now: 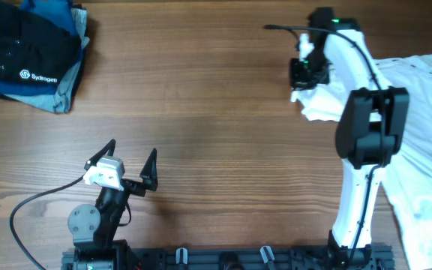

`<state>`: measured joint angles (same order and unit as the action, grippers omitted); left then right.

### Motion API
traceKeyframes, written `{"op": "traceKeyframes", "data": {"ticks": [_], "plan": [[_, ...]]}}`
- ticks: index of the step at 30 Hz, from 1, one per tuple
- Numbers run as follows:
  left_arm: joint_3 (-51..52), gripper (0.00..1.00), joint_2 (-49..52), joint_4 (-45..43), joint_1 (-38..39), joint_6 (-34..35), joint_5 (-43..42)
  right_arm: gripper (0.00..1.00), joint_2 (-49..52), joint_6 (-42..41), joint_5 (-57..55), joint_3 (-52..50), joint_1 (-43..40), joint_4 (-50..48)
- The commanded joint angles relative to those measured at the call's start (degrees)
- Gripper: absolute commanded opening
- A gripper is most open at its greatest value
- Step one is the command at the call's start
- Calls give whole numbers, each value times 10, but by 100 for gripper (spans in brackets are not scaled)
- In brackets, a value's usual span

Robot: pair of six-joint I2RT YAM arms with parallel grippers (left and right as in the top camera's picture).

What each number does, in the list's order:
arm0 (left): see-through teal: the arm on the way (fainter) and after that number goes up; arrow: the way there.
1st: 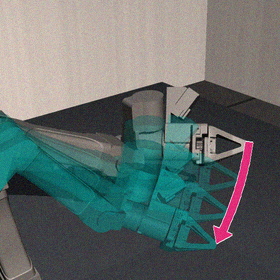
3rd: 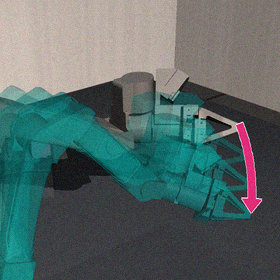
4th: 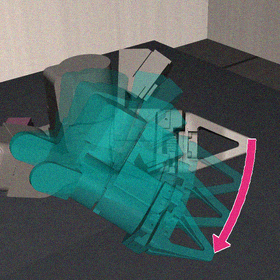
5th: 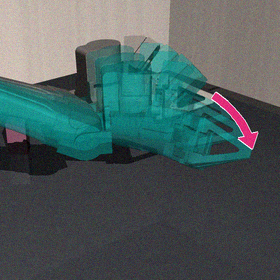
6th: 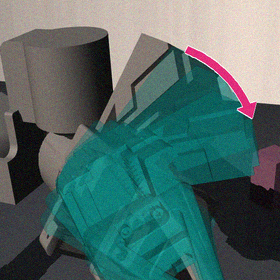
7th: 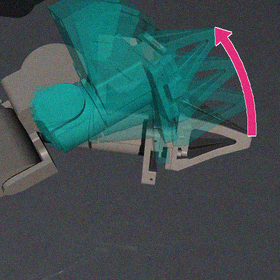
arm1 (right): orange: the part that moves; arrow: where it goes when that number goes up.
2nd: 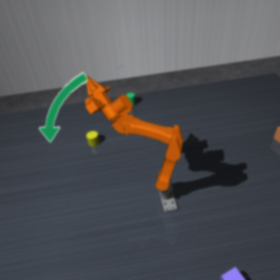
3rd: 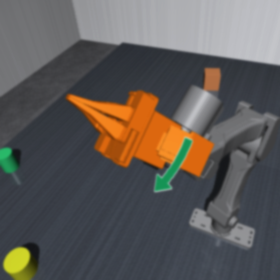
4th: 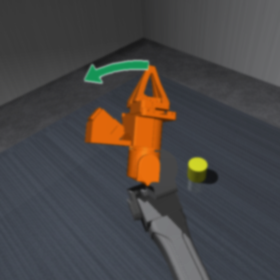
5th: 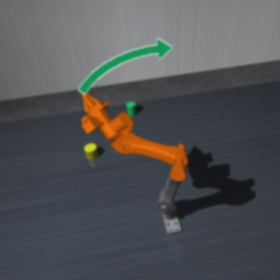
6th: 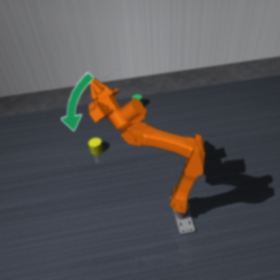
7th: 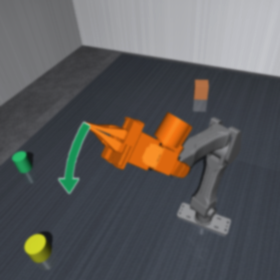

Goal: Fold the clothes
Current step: 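Drag the T-shirt leftward and spread it across the table center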

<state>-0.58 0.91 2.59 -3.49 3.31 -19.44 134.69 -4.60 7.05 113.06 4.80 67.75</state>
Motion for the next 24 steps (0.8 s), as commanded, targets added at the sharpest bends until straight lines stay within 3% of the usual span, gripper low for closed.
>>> {"op": "traceKeyframes", "data": {"ticks": [1,10,24], "plan": [[2,100,7,1,2,1,-7,4,3,10,-11,41,51,14],[2,100,33,1,2,1,-7,4,3,16,-13,130,167,64],[2,100,45,0,2,1,-7,4,3,27,-18,145,427,75]]}}
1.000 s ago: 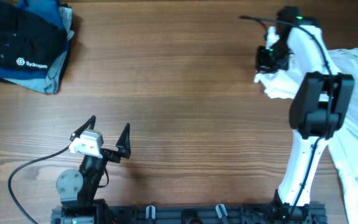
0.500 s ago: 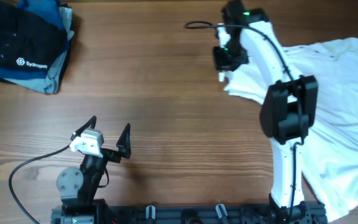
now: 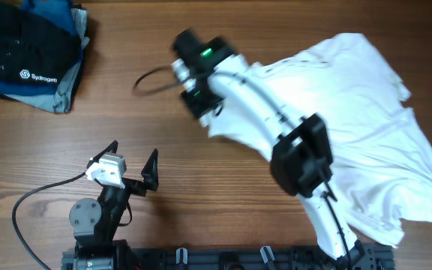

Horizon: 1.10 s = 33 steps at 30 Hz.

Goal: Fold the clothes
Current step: 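Drag the T-shirt leftward and spread it across the table center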

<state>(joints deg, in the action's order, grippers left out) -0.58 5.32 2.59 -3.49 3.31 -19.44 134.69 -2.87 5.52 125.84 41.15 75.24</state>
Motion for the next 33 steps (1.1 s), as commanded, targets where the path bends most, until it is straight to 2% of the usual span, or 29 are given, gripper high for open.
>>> {"op": "traceKeyframes", "data": {"ticks": [1,7,10,12,13,14,15,18,23,33], "plan": [[2,100,1,0,2,1,-7,4,3,10,-8,17,77,0],[2,100,1,0,2,1,-7,4,3,-1,0,17,151,-2],[2,100,1,0,2,1,-7,4,3,-3,4,17,162,-6],[2,100,1,0,2,1,-7,4,3,-35,-6,17,154,-8],[2,100,1,0,2,1,-7,17,3,-37,-3,17,147,-8],[2,100,1,0,2,1,-7,77,3,-35,0,17,138,-7],[2,100,1,0,2,1,-7,100,3,-36,2,17,125,-5],[2,100,1,1,2,1,1,100,3,-49,5,17,89,-6],[2,100,1,3,2,1,69,100,3,-76,9,17,-3,-6],[2,100,1,5,2,1,73,100,3,-112,35,17,-236,17]]}}
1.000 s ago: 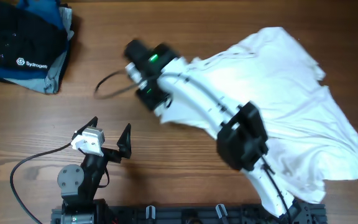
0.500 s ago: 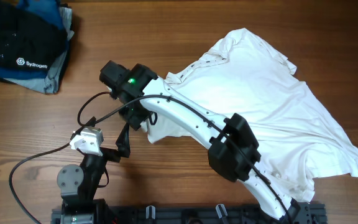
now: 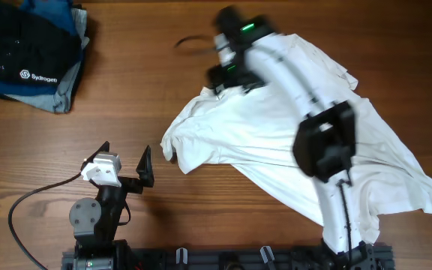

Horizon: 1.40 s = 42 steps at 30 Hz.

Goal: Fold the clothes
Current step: 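Drag the T-shirt leftward and spread it across the table center, then move the left gripper toward the T-shirt's left corner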

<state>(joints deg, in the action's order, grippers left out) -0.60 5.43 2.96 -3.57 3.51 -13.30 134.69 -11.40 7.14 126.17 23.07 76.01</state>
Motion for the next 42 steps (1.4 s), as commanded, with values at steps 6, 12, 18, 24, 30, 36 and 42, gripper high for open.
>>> {"op": "traceKeyframes", "data": {"ticks": [6,12,18,24,30,36,42], "plan": [[3,100,0,3,2,-1,25,100,-1,-23,21,14,-152,33],[3,100,0,-4,3,-1,29,100,-29,-23,21,14,-197,46],[3,100,0,-5,3,-1,29,100,-64,-18,12,14,-205,55],[3,100,0,-3,3,-1,29,100,-94,-10,12,14,-205,70],[3,100,0,3,3,-1,29,100,-98,-10,13,14,-205,88],[3,100,0,1,3,15,16,100,-101,-8,13,14,-204,98],[3,100,2,-12,3,36,4,100,-112,-7,12,14,-203,103]]}}
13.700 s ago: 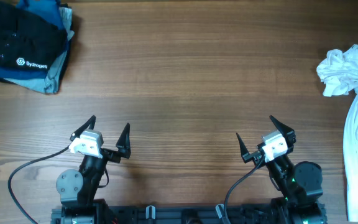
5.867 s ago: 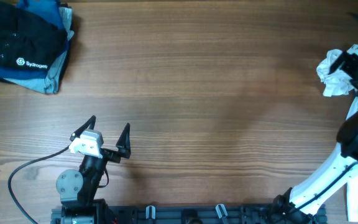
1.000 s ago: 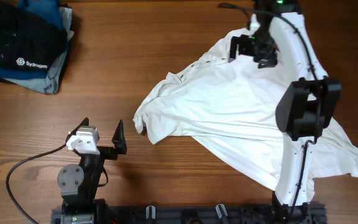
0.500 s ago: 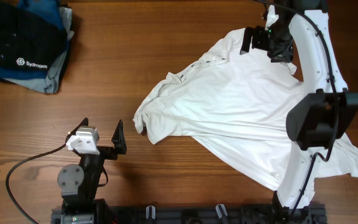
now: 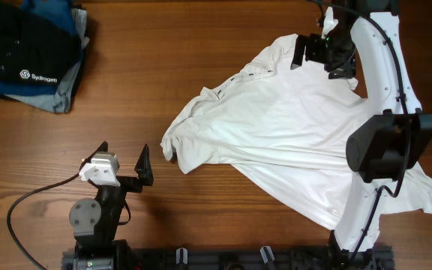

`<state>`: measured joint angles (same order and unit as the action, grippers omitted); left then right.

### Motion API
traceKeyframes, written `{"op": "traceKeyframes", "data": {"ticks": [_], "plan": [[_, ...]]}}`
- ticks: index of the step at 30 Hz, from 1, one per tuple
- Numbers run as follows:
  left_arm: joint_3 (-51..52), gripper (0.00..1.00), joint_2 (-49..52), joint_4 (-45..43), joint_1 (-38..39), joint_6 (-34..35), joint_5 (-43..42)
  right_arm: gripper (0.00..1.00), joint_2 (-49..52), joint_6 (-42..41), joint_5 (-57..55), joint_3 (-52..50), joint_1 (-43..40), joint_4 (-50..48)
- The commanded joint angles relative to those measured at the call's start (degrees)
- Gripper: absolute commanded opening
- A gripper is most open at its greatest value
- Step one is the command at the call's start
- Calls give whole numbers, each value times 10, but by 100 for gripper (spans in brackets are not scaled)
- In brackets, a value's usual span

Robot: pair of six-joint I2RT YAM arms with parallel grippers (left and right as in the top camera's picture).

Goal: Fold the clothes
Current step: 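Move the left gripper toward the T-shirt's left corner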

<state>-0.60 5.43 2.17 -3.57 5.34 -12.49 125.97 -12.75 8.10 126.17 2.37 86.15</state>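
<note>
A white polo shirt [image 5: 291,127] lies crumpled and spread across the right half of the table, its collar and placket toward the upper left. My right gripper [image 5: 322,58] hovers over the shirt's far edge at the upper right; its dark fingers look spread apart with no cloth bunched between them. My left gripper [image 5: 122,159] stands open near the front left, just left of the shirt's near corner [image 5: 172,150] and apart from it.
A pile of folded dark blue and light blue garments [image 5: 28,52] sits in the far left corner. The right arm's white links [image 5: 385,82] cross over the shirt's right side. A black cable [image 5: 28,214] loops by the left arm's base.
My right gripper was at the shirt's top left edge near the middle of the table and is now farther right, at the far right edge. The shirt's left part lies as before. The left arm is still.
The shirt first lay bunched at the far right with my right gripper on its edge. Then the gripper was far left with the shirt trailing behind it. Then the shirt lay spread in the middle, and now the gripper is back at the far right.
</note>
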Motion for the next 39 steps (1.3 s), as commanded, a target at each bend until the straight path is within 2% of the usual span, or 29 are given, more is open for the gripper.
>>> {"op": "traceKeyframes", "data": {"ticks": [1,6,10,17,22,26,32,39], "plan": [[3,100,4,-8,3,18,9,100,-27,6,3,14,3,2],[-19,100,30,-77,3,46,70,100,-43,7,3,14,4,5],[-94,100,70,-73,3,46,81,100,-55,7,2,14,4,12],[-297,100,230,37,3,46,73,100,-81,8,2,14,5,21],[-423,100,381,93,3,46,30,100,-96,10,-5,14,7,25],[-500,100,502,170,3,46,-27,100,-100,17,-13,14,7,40],[-531,100,609,209,3,74,-94,100,-101,16,-16,14,7,54],[-531,100,617,232,7,74,-104,100,-117,-17,-57,14,1,60]]}}
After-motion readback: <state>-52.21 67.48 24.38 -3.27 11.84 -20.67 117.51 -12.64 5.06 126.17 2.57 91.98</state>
